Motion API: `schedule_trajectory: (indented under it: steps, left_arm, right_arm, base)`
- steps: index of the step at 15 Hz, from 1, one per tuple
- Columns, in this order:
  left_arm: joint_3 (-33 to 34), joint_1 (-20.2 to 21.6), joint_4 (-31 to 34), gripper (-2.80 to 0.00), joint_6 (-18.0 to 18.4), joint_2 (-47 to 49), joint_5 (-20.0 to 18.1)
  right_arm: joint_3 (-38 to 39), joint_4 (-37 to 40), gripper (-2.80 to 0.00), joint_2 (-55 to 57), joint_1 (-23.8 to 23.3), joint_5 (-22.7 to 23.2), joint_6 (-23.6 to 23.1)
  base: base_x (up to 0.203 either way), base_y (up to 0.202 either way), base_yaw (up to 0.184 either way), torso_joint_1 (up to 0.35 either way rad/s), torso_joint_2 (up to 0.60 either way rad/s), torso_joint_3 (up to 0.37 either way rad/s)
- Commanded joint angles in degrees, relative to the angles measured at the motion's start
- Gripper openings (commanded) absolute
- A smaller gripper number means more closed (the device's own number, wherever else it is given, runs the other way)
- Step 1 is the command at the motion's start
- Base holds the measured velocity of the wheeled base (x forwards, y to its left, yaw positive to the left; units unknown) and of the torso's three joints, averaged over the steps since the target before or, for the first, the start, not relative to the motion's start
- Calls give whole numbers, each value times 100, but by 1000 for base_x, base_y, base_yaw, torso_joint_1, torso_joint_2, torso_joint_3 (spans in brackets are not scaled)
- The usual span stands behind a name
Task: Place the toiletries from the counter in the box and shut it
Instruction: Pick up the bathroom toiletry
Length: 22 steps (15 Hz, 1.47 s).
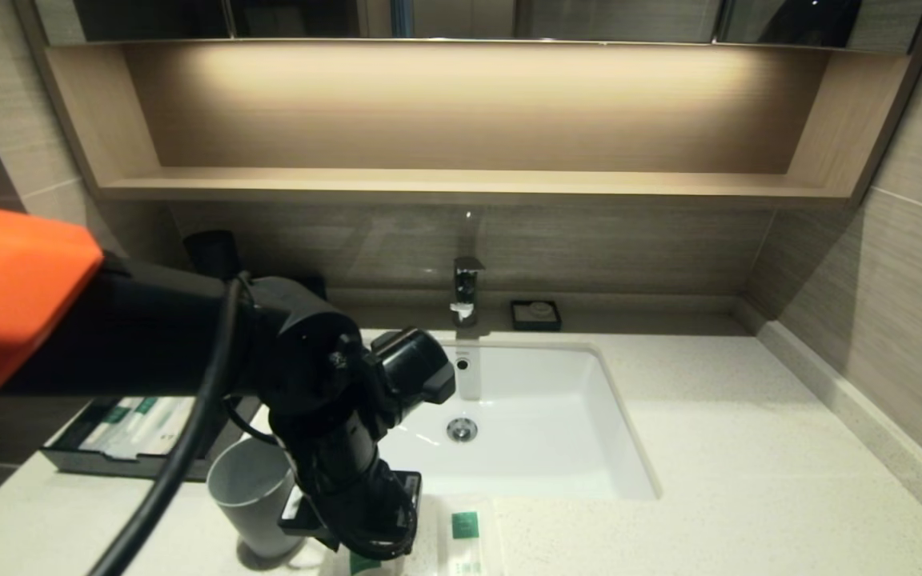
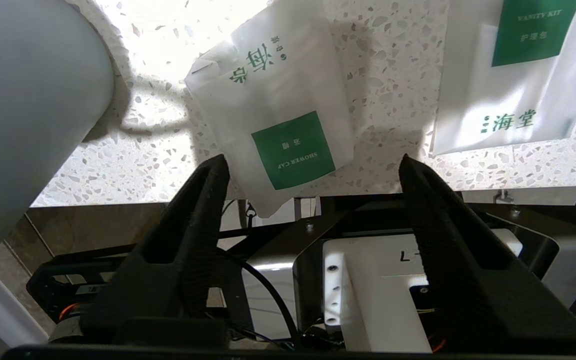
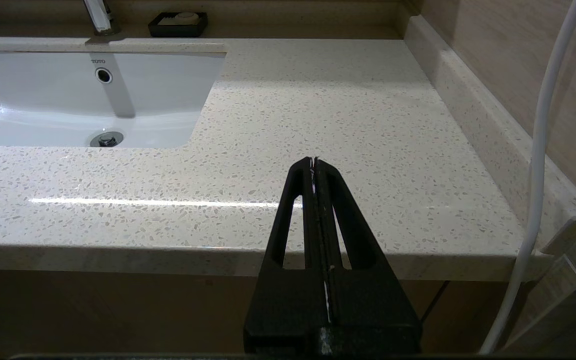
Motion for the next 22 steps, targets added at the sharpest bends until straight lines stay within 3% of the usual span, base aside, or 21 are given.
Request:
schedule_trajectory:
  steps: [1,4,22]
  left_arm:
    - [5,0,32,0,-40,107,-8]
    - [-2,9,23,0,-218,143,35]
    - [57,246,-38,0,-271,372,18]
  right_arm:
    - [0,-2,-280,0,1,1,0]
    - [1,-2,-280,-9,1,1,0]
    - [5,-2,-280,-7,1,1,0]
  base:
    - [0,0,0,0,0,0]
    - [0,0,0,0,0,0]
    - [0,0,0,0,0,0]
